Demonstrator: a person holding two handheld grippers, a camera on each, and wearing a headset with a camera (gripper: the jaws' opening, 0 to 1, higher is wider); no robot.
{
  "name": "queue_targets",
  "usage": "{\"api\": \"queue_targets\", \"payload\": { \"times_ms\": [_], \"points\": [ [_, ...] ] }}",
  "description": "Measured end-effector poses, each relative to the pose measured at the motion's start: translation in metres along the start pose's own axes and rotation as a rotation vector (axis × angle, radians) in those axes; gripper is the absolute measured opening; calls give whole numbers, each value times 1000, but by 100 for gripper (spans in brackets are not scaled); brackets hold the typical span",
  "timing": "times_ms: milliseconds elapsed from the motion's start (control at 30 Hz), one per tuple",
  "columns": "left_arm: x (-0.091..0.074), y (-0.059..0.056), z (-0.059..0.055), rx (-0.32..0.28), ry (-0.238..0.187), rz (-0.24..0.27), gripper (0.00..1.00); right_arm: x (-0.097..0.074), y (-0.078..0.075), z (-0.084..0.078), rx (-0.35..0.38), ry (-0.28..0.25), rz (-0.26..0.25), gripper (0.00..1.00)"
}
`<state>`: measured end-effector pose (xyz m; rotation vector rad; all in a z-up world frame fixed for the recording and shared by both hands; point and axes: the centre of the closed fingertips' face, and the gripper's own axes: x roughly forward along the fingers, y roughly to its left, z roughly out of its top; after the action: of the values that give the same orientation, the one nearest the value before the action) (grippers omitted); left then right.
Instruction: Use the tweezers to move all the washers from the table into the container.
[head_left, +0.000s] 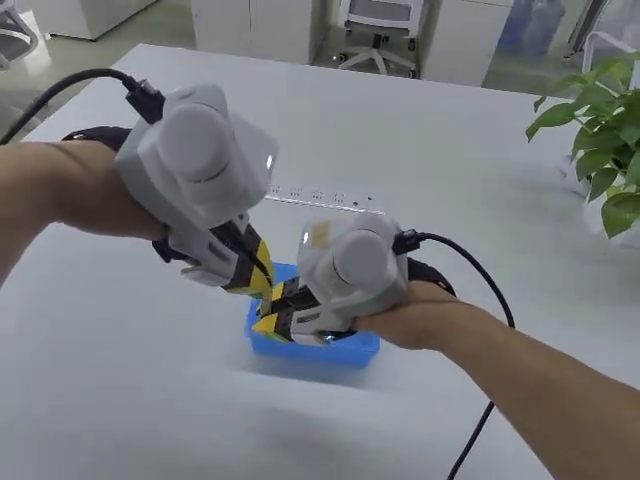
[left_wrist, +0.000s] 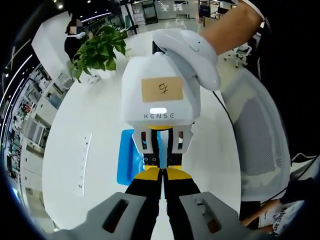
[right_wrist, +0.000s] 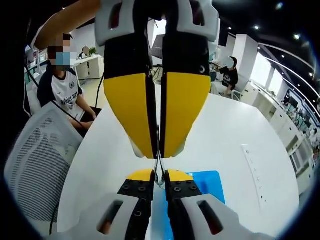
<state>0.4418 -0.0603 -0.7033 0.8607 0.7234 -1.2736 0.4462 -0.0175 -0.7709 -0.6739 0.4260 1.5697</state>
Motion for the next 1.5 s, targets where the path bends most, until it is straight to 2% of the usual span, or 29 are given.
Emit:
{"api": "queue_targets", "payload": {
  "times_ms": [333,633,833,1100,1500],
  "points": [
    [12,14,10,23,-12,-7,5,-9,-16,-15,12,11,-28,10],
    [29,26,9,32,-19,-13,5,-7,-27,-33,19,27,-31,10],
    [43,35,4,32,-19,-18,5,0,-35,-47,34,32,-25,10],
    [61,44,-11,24,1,-27,5,12,-44,-66,50,45,-11,10],
    [80,55,-21,13,7,-42,5,24,-53,-84,85,48,9,10]
  ]
}}
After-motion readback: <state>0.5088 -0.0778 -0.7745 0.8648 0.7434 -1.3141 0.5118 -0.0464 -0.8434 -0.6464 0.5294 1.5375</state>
